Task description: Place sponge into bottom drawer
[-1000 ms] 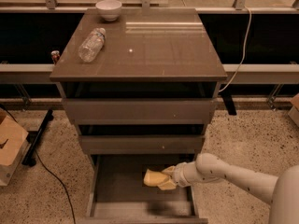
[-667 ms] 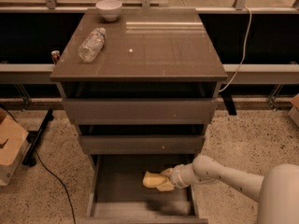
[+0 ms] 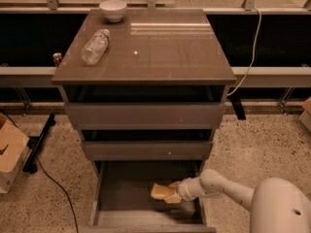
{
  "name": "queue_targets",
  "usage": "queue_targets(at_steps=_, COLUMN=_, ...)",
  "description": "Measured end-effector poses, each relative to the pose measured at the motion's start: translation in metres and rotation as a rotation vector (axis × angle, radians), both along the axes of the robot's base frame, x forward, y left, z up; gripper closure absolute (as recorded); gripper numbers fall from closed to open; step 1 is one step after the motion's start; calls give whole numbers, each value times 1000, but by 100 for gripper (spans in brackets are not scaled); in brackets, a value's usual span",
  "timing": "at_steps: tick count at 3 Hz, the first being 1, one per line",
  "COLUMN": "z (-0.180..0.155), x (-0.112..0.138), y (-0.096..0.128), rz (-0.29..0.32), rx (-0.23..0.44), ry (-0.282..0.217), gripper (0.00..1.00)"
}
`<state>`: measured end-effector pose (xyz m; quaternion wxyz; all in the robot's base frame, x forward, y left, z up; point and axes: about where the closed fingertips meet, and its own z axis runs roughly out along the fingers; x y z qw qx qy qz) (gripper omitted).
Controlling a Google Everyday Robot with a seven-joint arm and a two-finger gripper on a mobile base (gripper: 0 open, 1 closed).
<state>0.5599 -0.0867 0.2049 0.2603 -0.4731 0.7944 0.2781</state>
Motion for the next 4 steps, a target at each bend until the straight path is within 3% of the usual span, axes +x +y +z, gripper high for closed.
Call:
queue_targets(at_steps=1, z=-43, x=4, y=-6, rz=-30, rx=7, ry=59, gripper=73)
queue_targets(at_steps=4, z=-44, x=-1, y=1, rz=-20, rx=11, ry=64, gripper=4)
